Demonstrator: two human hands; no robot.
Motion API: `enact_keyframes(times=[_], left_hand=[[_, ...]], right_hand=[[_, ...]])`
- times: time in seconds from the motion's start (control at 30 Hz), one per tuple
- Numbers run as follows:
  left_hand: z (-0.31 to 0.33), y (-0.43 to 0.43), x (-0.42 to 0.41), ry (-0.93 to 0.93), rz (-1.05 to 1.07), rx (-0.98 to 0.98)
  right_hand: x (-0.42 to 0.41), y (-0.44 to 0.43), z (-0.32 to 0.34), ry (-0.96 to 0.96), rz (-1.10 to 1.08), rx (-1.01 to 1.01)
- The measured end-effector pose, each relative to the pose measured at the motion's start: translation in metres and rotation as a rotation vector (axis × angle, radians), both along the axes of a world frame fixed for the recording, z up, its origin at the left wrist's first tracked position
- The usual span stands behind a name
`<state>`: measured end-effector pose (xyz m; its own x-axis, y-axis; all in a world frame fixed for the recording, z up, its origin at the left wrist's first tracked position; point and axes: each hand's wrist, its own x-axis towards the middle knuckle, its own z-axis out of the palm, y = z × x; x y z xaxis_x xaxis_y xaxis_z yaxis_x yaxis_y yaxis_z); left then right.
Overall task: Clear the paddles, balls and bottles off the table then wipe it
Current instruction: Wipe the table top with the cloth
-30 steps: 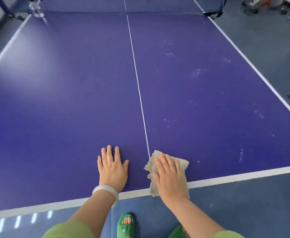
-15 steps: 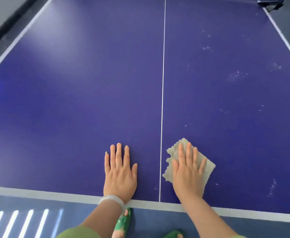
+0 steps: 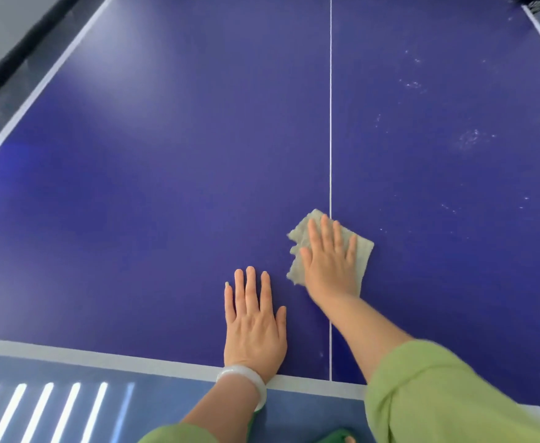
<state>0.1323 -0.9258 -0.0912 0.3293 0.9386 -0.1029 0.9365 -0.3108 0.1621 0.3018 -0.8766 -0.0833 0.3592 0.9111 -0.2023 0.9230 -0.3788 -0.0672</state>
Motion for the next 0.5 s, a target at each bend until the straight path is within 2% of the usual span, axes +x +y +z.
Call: enact_keyframes(times=[0.1,0.23,0.33,0.4,0.5], left_hand=[[0.003,0.001,-0.002,-0.074,0.004,-0.014],[0.008,0.018,-0.034,-0.211,-0.005,0.051],[0.002,0.038,-0.075,-0.139,0.194,0.101],[-0.003,0.041,-0.089,-0.079,0.231,0.076],[-0.010,0.038,-0.092,-0.019,0.187,0.056]], right_hand=[[-0.019,-0.057,-0.002,-0.019,0.111,0.041],[-0.013,-0.089,-0.001,-0.030,0.084,-0.015],[-0.018,-0.052,0.002,-0.002,-0.078,-0.060],[-0.030,-0.008,0.006,0.062,-0.169,-0.089],[-0.068,0.030,0.007,0.095,0.002,-0.071]])
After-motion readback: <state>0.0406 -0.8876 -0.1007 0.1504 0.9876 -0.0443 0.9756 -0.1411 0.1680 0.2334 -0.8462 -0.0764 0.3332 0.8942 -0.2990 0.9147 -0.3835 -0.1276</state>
